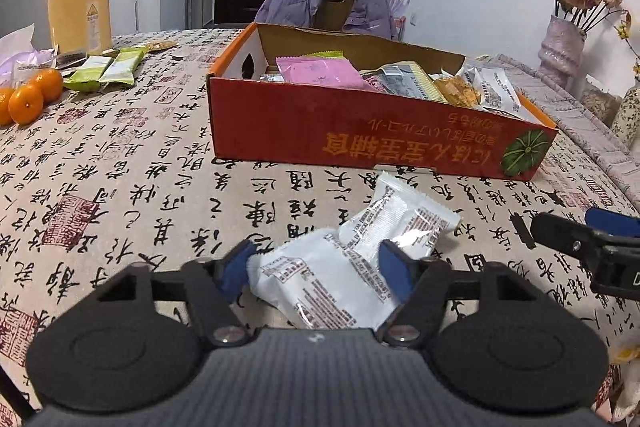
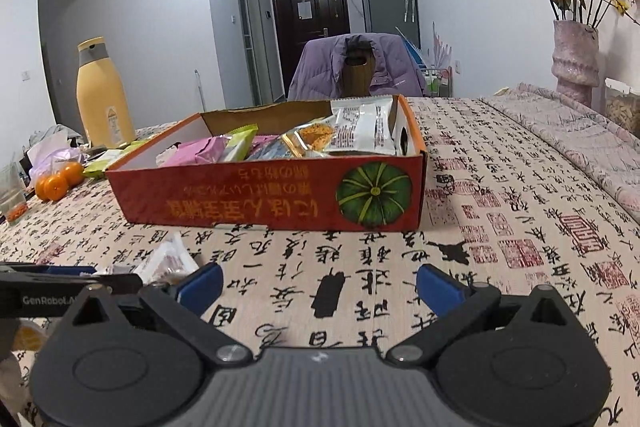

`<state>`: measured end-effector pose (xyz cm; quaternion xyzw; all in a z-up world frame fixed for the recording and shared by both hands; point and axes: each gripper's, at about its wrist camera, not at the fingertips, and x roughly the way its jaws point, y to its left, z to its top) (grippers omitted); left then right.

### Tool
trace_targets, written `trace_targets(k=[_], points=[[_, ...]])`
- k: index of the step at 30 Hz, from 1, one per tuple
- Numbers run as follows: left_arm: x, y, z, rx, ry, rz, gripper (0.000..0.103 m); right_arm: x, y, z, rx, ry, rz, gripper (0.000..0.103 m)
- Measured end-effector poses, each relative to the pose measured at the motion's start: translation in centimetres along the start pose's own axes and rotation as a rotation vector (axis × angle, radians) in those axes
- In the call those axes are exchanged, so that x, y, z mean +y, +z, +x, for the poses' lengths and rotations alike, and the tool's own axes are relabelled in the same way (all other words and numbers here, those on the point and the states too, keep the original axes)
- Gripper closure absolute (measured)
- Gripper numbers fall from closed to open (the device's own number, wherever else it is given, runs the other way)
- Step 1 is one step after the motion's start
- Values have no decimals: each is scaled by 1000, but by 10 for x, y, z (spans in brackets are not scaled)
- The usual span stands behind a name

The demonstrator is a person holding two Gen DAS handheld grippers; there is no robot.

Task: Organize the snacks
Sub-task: 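Grasp a white packet with the left gripper while the right gripper grasps another white packet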

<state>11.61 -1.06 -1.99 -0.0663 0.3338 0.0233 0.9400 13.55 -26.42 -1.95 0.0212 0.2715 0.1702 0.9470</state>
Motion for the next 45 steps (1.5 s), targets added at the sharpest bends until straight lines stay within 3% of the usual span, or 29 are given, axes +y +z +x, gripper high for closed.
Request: trace_targets(k=[6,15,26,45], points=[[-1,-2,-6,-20,-4,39,49,4,-4,0,14,1,-4,0],[6,3,-21,-90,-5,76,50,18,-3,1,18,4,-27,0],[33,12,-34,-152,-9,144,49,78,-2,21,52,22,-75,0],[84,22,-33,-185,-13,135,49,136,14,80,163,-138,-35,0]])
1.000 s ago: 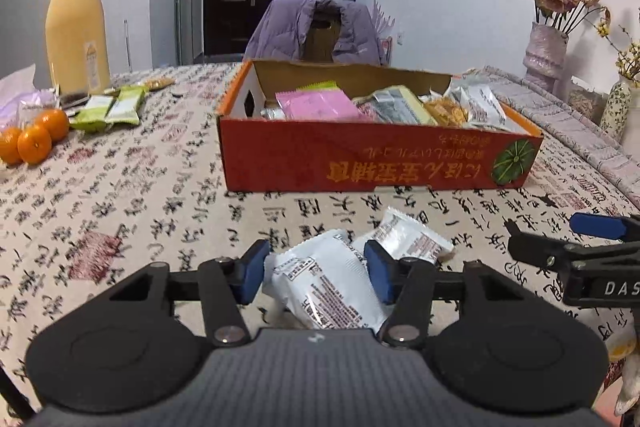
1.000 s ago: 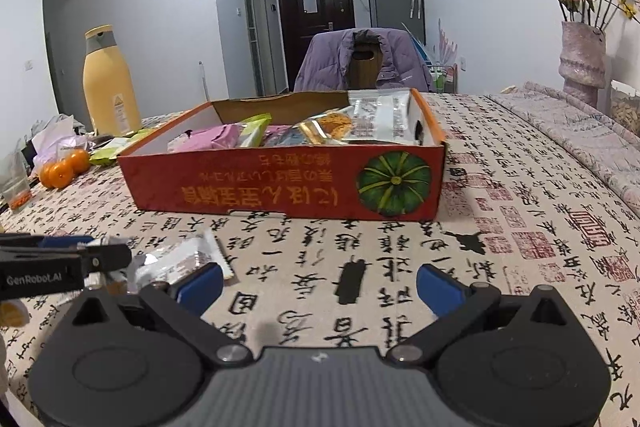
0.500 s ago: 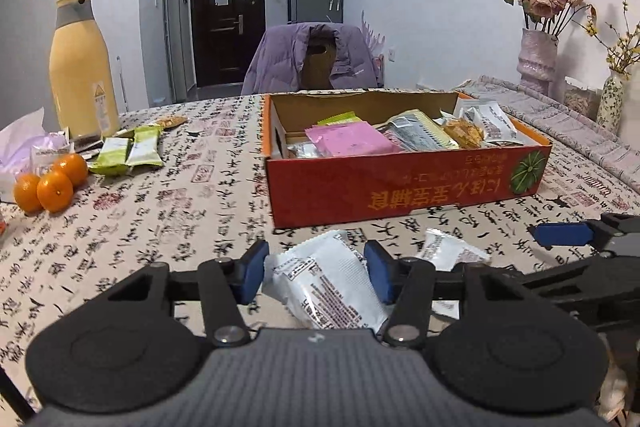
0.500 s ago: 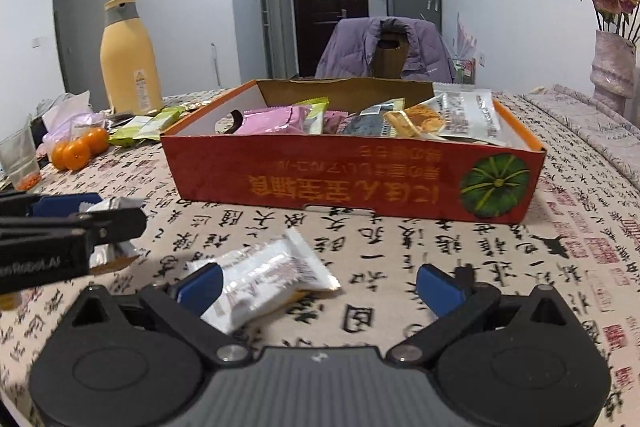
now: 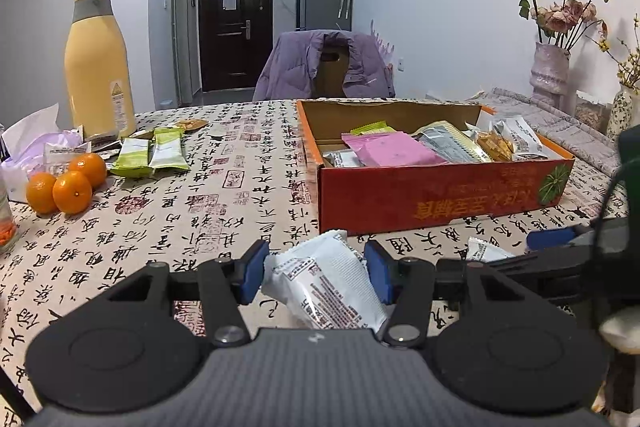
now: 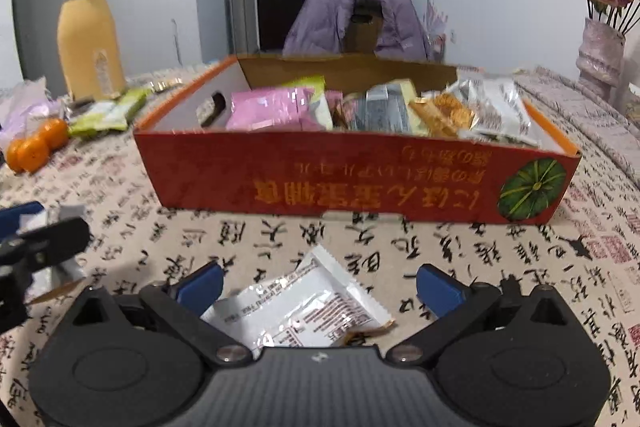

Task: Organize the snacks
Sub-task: 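Grasp a white packet with the left gripper while the right gripper grasps another white packet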

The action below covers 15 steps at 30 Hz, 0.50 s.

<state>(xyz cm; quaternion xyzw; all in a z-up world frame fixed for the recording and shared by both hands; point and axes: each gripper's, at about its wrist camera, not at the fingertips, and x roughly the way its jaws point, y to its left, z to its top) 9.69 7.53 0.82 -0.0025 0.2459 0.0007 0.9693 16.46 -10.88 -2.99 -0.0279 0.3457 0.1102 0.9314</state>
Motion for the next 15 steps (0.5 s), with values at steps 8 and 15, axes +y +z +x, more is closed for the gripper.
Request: trace_targets(k=[8,15], points=[[-2,-4,4,2,-32,-17,50,-6,-10,-3,23,3,-5,1],[-10,-4,3,-2,-50,-20,49,-15,-11,-15,-12,53,-23,46]])
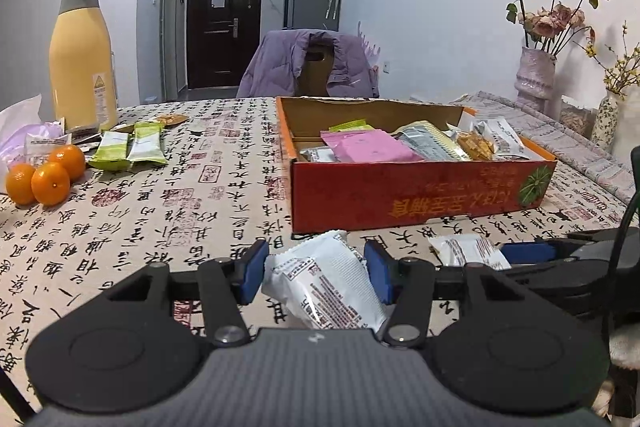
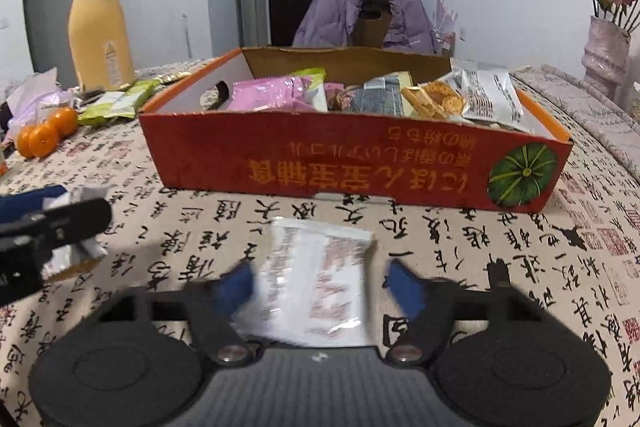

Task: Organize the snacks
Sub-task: 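Grasp a white packet with the left gripper while the right gripper grasps another white packet, then carry both white packets over the box with both grippers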

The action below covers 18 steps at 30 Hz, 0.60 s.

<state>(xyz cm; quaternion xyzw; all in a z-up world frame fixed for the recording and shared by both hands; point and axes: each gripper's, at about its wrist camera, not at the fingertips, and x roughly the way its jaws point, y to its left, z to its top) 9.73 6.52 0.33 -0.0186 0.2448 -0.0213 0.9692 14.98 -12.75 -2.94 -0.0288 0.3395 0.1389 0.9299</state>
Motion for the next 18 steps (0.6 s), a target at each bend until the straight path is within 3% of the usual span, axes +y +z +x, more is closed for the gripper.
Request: trace_targets(k=[8,18], points=[[-5,4,-2,-17,14,-26,49,-8,-4,-13,-53,90,-33,62],[-19,23,-2,-49,11,-30,49,-29,7,-39,-174,109,-44,63]])
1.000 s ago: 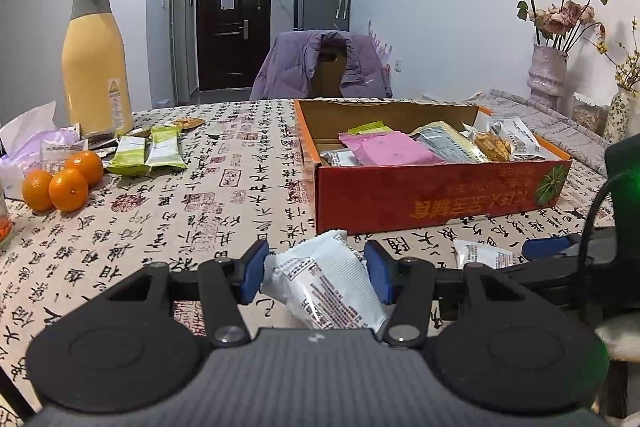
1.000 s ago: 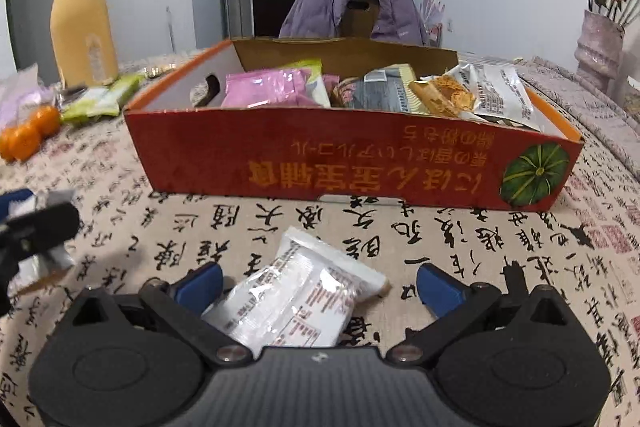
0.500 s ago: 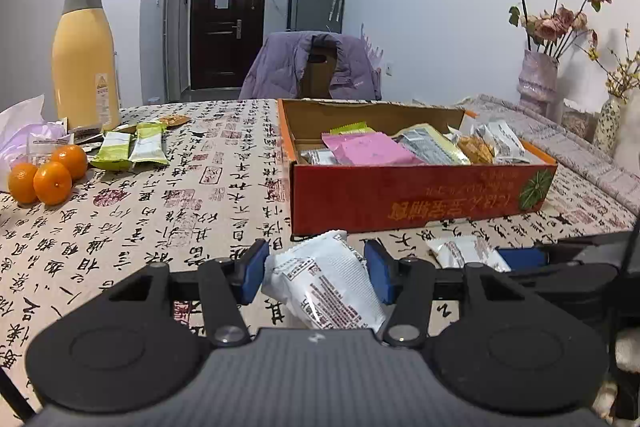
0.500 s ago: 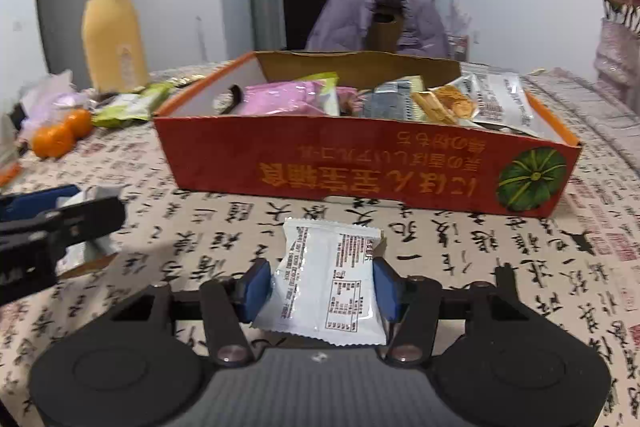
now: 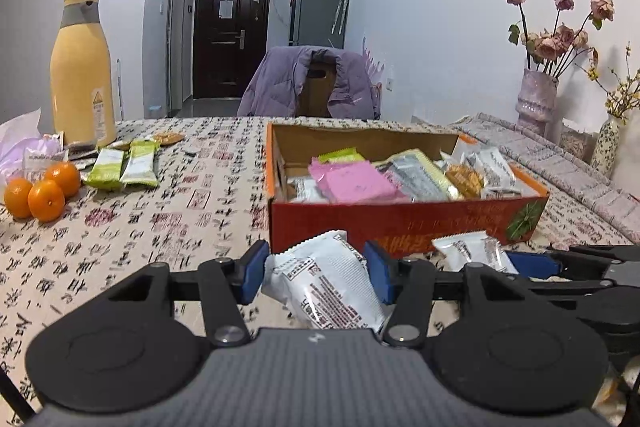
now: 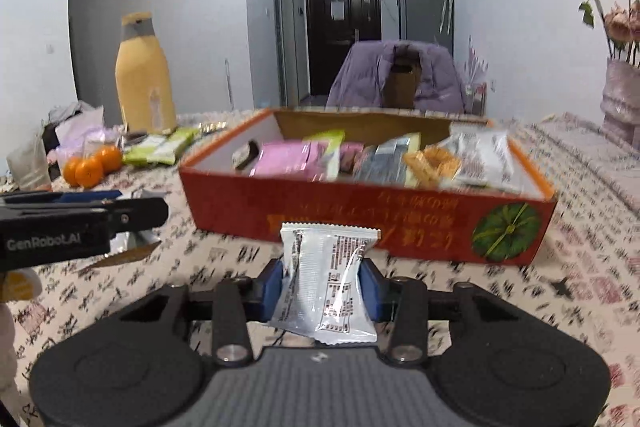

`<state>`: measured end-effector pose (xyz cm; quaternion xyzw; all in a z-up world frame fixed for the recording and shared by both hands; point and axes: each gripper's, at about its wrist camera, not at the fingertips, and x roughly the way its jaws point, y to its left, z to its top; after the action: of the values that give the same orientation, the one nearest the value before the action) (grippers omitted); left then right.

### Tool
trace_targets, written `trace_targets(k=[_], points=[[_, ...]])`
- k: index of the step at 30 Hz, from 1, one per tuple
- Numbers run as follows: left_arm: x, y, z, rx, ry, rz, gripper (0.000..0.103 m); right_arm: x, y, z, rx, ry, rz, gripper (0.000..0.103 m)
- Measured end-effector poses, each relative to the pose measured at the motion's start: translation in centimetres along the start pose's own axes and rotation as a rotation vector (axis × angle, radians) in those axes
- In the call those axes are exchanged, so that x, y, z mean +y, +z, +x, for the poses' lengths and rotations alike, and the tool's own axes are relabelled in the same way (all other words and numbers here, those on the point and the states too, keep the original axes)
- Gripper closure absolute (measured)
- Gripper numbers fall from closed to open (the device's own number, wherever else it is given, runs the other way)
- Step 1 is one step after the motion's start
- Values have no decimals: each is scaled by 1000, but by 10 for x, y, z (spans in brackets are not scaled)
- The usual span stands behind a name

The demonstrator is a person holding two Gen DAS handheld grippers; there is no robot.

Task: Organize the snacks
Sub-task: 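Carry both white packets over the box with both grippers, then open both grippers to drop the white packets into the box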

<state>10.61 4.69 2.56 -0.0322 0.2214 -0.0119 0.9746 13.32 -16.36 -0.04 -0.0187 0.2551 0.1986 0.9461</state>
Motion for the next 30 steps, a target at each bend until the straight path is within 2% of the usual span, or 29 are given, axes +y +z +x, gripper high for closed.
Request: trace_targets(k=[7,15,24,30], points=[[-15,24,11,-34,-2,11,49,-21,24,-4,-86,-13,2,63],[-32,54,34,-70,11,8,49,-43,56,13,-150,-18,-6,63],[-38,82,69,-78,41,-24,49,-59,90,44,-187,-14,-13,63],[-45,92,100,-78,82,-34,49,-74,98,68,-202,-8,26,63]])
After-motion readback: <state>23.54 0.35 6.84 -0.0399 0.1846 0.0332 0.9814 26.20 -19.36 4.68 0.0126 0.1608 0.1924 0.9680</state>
